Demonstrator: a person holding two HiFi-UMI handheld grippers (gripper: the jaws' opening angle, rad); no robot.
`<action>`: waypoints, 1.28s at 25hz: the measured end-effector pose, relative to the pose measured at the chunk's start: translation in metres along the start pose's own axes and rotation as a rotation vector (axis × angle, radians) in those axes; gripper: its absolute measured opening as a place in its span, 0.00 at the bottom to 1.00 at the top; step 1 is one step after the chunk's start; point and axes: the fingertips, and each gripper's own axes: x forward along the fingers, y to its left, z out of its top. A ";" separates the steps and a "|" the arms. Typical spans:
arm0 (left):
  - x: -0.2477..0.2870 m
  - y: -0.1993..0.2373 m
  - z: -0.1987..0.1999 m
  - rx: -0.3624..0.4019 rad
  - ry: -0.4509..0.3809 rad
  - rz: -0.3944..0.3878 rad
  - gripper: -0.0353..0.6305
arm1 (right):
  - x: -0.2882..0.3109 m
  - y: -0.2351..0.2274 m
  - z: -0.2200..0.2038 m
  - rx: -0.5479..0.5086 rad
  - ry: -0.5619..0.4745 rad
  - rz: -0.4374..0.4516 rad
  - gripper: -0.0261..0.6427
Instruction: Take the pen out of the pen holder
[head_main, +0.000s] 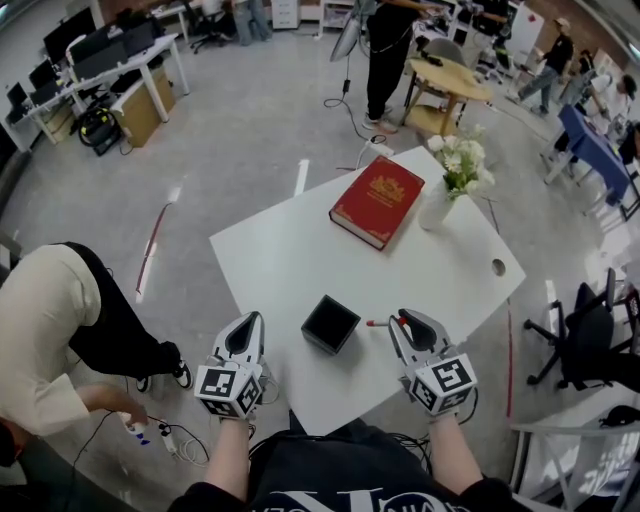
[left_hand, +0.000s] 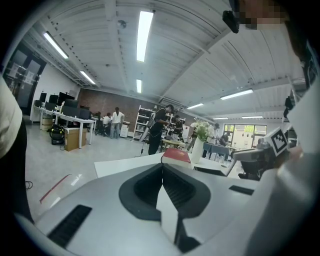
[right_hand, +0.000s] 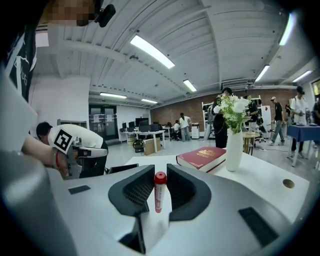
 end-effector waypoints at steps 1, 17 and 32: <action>0.000 0.000 0.000 0.000 0.001 -0.001 0.06 | 0.000 0.000 0.000 0.001 0.000 -0.001 0.16; 0.003 0.001 0.000 -0.001 -0.002 -0.004 0.06 | 0.000 0.003 -0.003 -0.003 0.002 0.003 0.16; 0.003 -0.005 0.000 0.003 0.000 -0.014 0.06 | -0.006 0.004 -0.003 -0.007 0.002 -0.001 0.16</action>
